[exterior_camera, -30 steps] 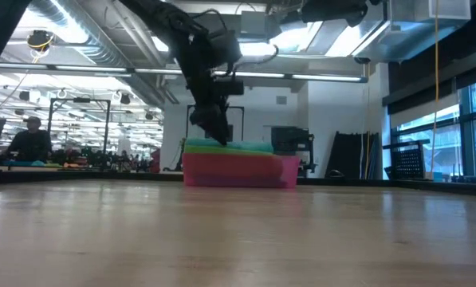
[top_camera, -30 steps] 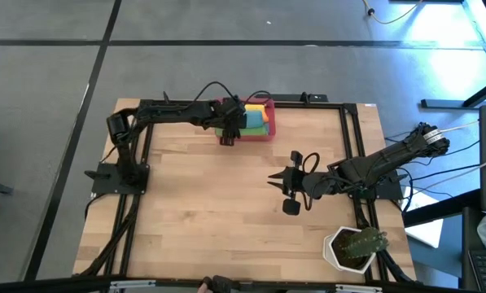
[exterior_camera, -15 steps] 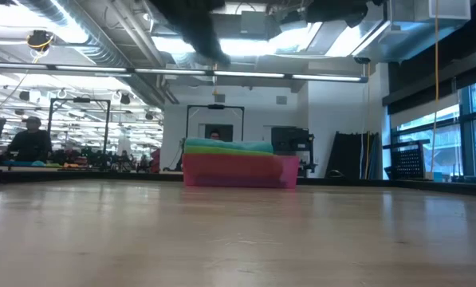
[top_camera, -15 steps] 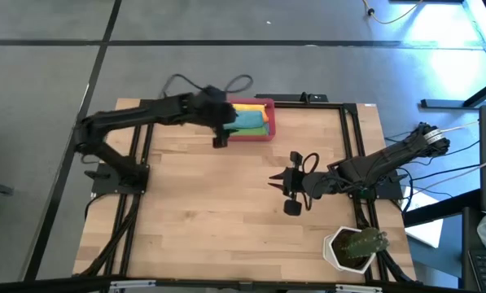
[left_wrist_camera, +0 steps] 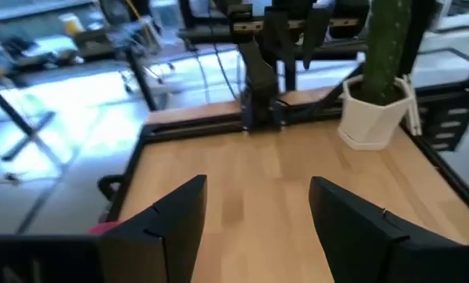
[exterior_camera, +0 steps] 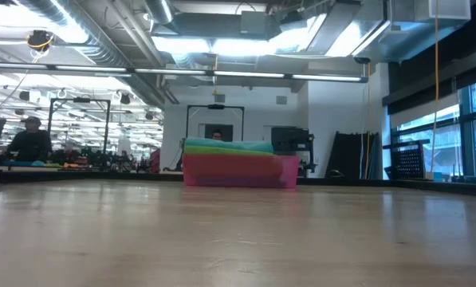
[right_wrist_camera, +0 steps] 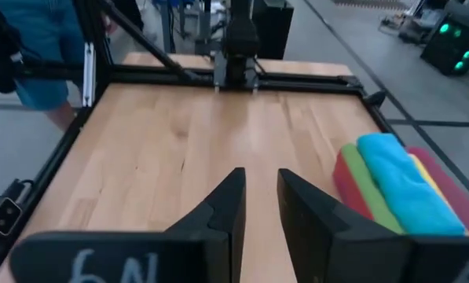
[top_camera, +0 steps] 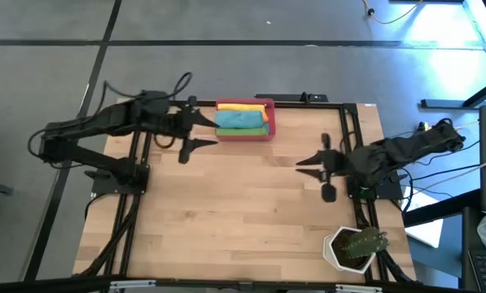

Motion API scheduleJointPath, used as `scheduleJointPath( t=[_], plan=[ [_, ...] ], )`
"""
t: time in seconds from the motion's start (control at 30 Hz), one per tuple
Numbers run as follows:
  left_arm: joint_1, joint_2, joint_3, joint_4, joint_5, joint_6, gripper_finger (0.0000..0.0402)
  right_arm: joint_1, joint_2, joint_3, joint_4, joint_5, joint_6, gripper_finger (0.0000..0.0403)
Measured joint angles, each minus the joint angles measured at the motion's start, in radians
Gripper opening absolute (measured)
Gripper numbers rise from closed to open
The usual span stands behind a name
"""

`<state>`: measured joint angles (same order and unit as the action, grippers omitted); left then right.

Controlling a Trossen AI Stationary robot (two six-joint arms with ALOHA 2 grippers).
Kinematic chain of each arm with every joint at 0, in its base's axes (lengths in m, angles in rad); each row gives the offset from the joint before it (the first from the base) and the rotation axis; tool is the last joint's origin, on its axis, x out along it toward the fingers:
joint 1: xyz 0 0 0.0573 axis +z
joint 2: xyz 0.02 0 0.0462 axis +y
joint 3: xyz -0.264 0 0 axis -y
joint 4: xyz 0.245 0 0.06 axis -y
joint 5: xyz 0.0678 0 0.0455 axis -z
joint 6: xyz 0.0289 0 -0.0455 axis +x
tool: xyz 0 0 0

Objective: Roll microfiber towels into tight, uniform cylinder then place into a basket
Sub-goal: Return to Home Position

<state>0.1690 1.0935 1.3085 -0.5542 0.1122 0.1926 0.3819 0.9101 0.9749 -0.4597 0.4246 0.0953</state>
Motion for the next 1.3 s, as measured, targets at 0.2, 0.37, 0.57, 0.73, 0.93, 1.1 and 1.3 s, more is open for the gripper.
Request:
scheduleJointPath(
  t=[0.2, 0.37, 0.57, 0.73, 0.93, 1.1, 1.3],
  plan=[
    [-0.052, -0.178, -0.212, 0.151, -0.123, -0.053, 0.0213, 0.036, -0.100, -0.036, -0.007, 0.001, 0.000, 0.0078],
    [-0.071, -0.327, -0.440, 0.335, -0.125, -0.090, 0.0213, 0.054, -0.200, -0.162, 0.051, 0.001, -0.025, 0.0078],
    [-0.089, -0.498, -0.622, 0.431, -0.122, -0.133, 0.0213, 0.053, -0.393, -0.346, 0.119, 0.001, -0.048, 0.0078],
    [-0.103, -0.629, -0.774, 0.526, -0.124, -0.165, 0.0213, 0.052, -0.568, -0.535, 0.227, 0.002, -0.127, 0.0078],
    [-0.104, -0.742, -0.987, 0.668, -0.171, -0.183, 0.0213, 0.052, -0.714, -0.750, 0.390, 0.002, -0.184, 0.0078],
    [-0.105, -0.796, -1.100, 0.791, -0.183, -0.183, 0.0213, 0.052, -0.784, -0.866, 0.434, 0.003, -0.192, 0.0078],
    [-0.104, -0.825, -1.171, 0.796, -0.193, -0.189, 0.0213, 0.052, -0.826, -0.939, 0.449, 0.017, -0.184, 0.0078]
  ],
)
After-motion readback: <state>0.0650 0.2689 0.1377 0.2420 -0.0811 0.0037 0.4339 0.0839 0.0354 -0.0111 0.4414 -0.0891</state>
